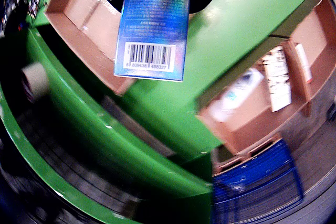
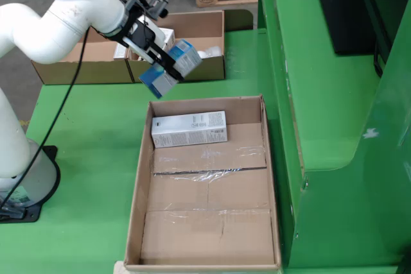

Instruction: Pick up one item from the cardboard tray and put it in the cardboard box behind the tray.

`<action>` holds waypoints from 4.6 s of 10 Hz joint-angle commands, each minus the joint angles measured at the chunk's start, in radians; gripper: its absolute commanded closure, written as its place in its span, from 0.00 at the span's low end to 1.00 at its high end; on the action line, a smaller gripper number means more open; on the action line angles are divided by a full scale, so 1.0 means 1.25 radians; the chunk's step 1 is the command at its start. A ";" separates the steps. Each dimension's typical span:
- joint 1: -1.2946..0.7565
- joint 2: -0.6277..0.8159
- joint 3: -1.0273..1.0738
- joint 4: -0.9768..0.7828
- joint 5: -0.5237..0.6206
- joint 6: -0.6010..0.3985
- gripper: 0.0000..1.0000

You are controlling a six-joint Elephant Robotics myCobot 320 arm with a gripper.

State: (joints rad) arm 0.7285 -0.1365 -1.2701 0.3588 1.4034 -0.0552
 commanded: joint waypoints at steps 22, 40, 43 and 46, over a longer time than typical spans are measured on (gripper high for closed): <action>0.300 -0.309 0.483 -0.273 -0.007 -0.176 1.00; 0.400 -0.722 1.016 -0.222 -0.090 -0.218 1.00; 0.407 -0.761 1.016 -0.137 -0.117 -0.234 1.00; 0.423 -0.905 1.016 0.122 -0.352 -0.298 1.00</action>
State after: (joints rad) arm 1.2317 -1.1750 -0.0290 0.2361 1.2071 -0.3726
